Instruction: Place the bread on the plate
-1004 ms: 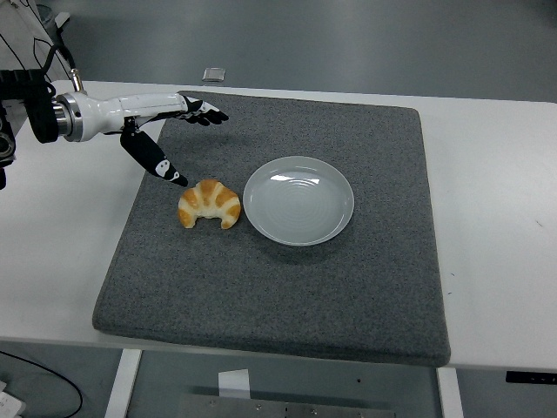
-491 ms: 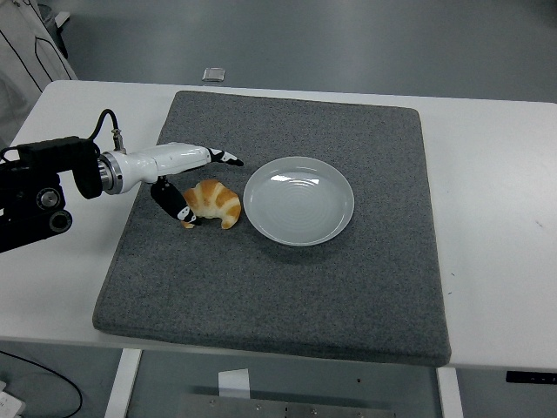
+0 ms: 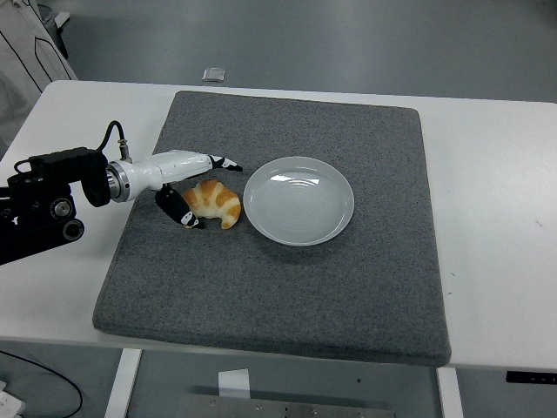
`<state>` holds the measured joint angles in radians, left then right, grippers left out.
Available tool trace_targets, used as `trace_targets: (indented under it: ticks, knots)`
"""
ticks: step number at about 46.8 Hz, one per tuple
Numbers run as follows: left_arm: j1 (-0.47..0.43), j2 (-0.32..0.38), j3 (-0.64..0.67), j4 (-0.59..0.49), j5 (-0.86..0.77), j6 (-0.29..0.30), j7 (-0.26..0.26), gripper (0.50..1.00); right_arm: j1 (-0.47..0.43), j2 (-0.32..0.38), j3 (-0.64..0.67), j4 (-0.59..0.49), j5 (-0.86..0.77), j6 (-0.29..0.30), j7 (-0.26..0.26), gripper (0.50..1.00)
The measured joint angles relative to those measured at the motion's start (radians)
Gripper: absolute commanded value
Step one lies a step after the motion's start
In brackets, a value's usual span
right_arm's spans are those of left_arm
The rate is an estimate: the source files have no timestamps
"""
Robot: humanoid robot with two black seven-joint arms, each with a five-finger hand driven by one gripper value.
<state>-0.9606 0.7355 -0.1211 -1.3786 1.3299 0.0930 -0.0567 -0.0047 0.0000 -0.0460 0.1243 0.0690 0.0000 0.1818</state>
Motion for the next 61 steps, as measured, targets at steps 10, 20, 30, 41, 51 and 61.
trace_targets:
  ticks: [10, 20, 30, 41, 51, 61]
  knots:
    - [0.005, -0.01, 0.0, 0.012, 0.0, 0.014, 0.0, 0.994, 0.0, 0.0, 0.0, 0.0, 0.0, 0.0, 0.0, 0.932]
    - [0.009, -0.028, 0.0, 0.026, 0.0, 0.016, 0.0, 0.996, 0.0, 0.0, 0.0, 0.0, 0.0, 0.0, 0.0, 0.932]
    - [0.017, -0.044, 0.0, 0.043, 0.002, 0.016, -0.002, 0.992, 0.0, 0.0, 0.0, 0.0, 0.0, 0.0, 0.0, 0.932]
    - [0.02, -0.045, 0.0, 0.047, 0.003, 0.016, -0.002, 0.988, -0.001, 0.0, 0.0, 0.0, 0.0, 0.0, 0.0, 0.932]
    - [0.022, -0.045, 0.006, 0.049, 0.003, 0.01, -0.002, 0.975, -0.001, 0.0, 0.0, 0.0, 0.0, 0.0, 0.0, 0.932]
    - [0.019, -0.046, 0.024, 0.052, 0.005, 0.009, -0.003, 0.834, 0.0, 0.0, 0.0, 0.0, 0.0, 0.0, 0.0, 0.932]
